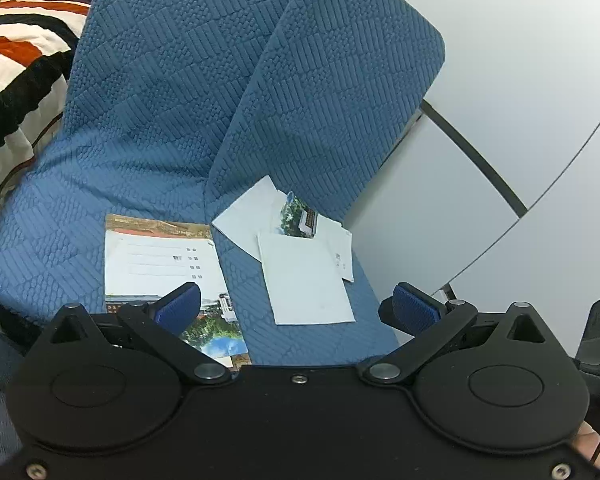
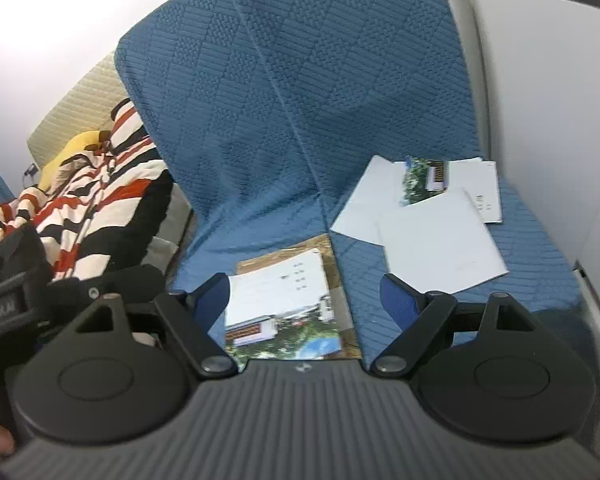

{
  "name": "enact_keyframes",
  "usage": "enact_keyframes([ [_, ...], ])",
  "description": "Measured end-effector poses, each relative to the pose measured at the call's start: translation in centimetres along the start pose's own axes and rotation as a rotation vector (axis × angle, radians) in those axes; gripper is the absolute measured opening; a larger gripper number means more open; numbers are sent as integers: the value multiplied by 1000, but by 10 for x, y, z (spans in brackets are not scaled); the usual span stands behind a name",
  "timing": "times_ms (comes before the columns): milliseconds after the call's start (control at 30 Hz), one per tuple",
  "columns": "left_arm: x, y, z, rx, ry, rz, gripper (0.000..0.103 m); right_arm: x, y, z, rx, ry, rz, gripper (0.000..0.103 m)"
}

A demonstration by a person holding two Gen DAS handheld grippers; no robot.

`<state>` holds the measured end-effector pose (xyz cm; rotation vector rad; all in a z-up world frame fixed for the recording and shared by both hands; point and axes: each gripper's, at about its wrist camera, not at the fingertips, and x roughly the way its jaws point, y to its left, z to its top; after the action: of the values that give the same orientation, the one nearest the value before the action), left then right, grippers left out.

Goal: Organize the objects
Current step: 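Move both tools to the white envelope sheets on the sofa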

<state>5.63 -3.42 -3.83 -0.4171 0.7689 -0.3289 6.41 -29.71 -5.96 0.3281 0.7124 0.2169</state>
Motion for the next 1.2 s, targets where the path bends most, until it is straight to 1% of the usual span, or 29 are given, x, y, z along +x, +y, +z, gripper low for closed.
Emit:
enact_keyframes([
  [167, 9, -15, -6, 38, 8, -17, 102, -5, -14, -4, 14, 1, -20, 84],
  [300, 15, -24, -9, 41, 17, -39, 102, -10, -23, -4, 18, -11, -37, 84],
  [367, 18, -29, -9, 55, 20, -30, 102, -12, -27, -2, 19, -13, -37, 84],
  [467, 22, -32, -11, 53, 22, -42, 102, -12, -33, -2, 26, -17, -43, 84],
  [700, 42, -39, -16, 72, 35, -37, 102, -1, -53, -6, 43, -10, -81, 84],
  [833, 61, -39, -17, 60, 51, -42, 102, 10, -69, -10, 58, -7, -121, 84],
  [1033, 81, -41, -16, 54, 80, -45, 102, 16, -84, -9, 83, -11, -147, 84],
  [1200, 87, -45, -13, 64, 74, -48, 102, 14, -91, -1, 97, -31, -143, 84],
])
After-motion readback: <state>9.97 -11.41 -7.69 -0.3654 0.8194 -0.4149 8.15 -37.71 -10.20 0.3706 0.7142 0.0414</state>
